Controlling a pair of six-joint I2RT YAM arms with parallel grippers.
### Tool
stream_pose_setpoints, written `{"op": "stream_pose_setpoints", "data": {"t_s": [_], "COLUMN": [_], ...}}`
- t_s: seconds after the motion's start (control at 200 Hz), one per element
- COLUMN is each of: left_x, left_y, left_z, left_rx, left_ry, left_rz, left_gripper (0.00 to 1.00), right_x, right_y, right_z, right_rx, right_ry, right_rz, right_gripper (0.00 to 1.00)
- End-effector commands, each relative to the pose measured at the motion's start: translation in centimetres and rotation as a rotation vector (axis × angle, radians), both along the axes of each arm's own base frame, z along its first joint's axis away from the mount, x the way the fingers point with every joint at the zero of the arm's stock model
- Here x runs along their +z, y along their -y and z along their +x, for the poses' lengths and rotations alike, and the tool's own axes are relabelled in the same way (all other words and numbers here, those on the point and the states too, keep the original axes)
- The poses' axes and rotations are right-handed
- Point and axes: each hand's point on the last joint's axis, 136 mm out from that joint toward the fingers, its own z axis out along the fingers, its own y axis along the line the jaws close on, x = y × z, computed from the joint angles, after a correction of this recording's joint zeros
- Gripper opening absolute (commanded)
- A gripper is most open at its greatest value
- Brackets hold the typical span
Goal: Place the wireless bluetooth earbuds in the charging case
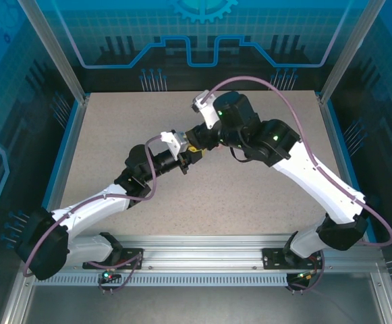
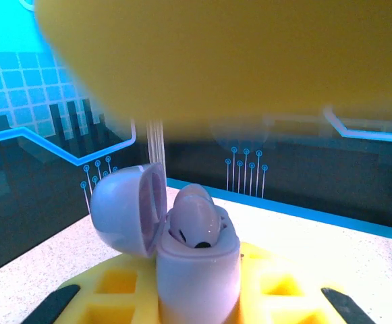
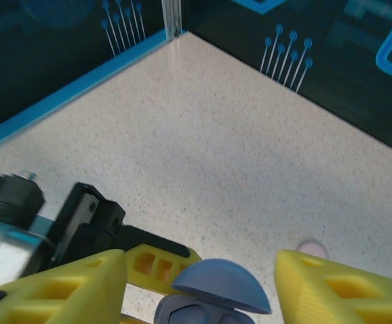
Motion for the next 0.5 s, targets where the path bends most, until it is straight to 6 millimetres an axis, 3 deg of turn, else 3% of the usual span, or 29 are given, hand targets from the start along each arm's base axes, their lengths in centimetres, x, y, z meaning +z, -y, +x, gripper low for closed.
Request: {"op": "stream_pose_setpoints", "data": {"t_s": [0.0, 0.085, 0.215, 0.33, 0.495], "left_x": [2.5, 2.4, 2.3, 2.3, 2.2], "left_y": [0.0, 0.0, 0.1, 0.1, 0.2], "left_z": [-0.5, -0.5, -0.5, -0.6, -0.5], "left_rx": [-0.019, -0.018, -0.024, -0.028, -0.032], "left_ry": [0.056, 0.053, 0.051, 0.050, 0.043], "left_rz": [-0.047, -0.050, -0.048, -0.048, -0.044], "left_gripper": [0.00, 0.00, 0.00, 0.00, 0.00], "right_x": [3.6, 3.5, 0.9, -1.3, -2.4], "right_y": [2.0, 3.7, 5.3, 5.4, 4.1], "right_z": [-0.1, 1.1, 3.6, 5.4, 7.0], "right_rx": [-0.043, -0.100, -0.182, -0.220, -0.205], "right_ry": [-0.012, -0.076, -0.215, -0.302, -0.342], "right_rz": [0.145, 0.205, 0.228, 0.228, 0.230], "right_gripper": [0.65, 0.67, 0.64, 0.51, 0.31]}}
